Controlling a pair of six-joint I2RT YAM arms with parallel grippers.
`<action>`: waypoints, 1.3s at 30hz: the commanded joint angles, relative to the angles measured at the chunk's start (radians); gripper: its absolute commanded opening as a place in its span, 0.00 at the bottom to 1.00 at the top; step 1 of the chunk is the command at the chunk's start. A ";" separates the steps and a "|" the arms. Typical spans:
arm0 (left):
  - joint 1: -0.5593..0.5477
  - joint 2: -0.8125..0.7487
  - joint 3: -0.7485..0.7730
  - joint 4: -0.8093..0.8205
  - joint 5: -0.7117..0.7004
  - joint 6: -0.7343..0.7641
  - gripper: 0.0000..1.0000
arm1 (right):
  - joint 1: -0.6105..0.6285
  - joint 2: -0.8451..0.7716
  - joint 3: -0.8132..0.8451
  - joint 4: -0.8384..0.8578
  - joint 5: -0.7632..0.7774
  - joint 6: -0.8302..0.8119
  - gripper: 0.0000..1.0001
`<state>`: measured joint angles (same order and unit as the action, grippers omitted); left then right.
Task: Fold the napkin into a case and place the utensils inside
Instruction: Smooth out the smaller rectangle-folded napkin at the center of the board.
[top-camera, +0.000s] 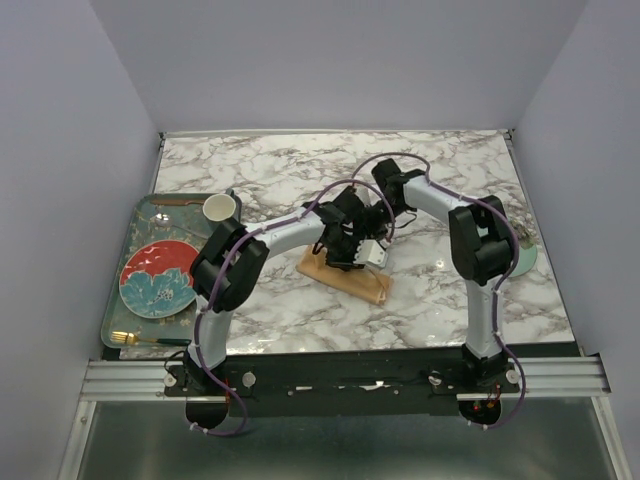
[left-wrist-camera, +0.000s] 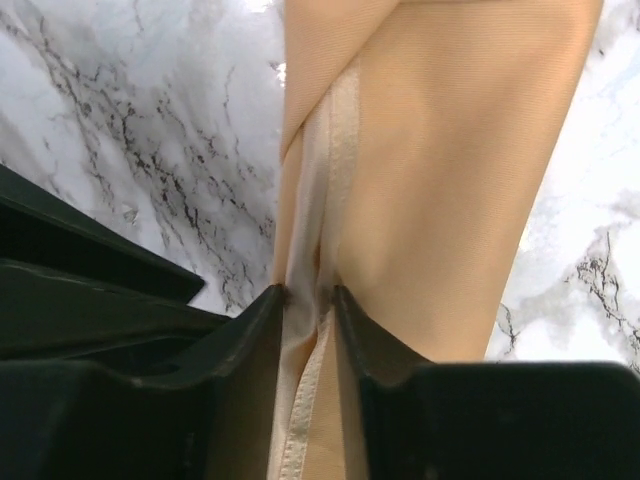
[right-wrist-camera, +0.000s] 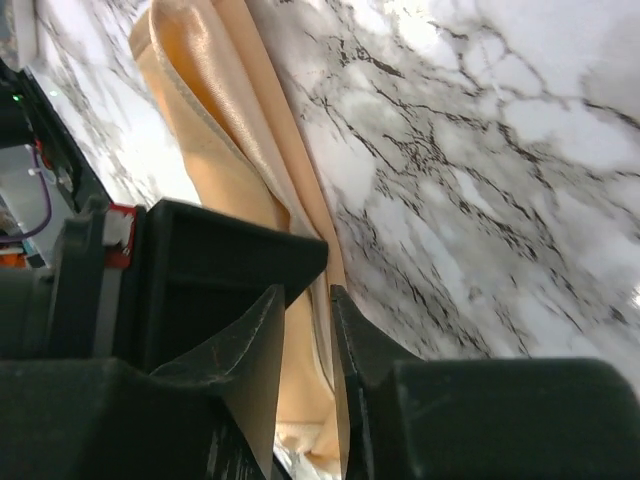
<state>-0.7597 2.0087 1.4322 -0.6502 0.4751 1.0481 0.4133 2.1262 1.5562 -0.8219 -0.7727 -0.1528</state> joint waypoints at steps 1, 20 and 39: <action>-0.004 -0.057 0.036 0.043 -0.030 -0.126 0.42 | -0.059 -0.064 0.051 -0.095 0.006 -0.011 0.34; 0.118 -0.346 -0.298 0.271 0.227 -0.850 0.24 | -0.149 -0.213 -0.163 0.007 -0.132 0.018 0.48; 0.177 -0.113 -0.306 0.512 0.201 -1.246 0.09 | -0.034 -0.008 -0.059 0.052 -0.088 -0.028 0.46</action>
<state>-0.5804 1.8473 1.0782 -0.1967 0.6933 -0.1253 0.3565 2.0640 1.4693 -0.7971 -0.8612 -0.1596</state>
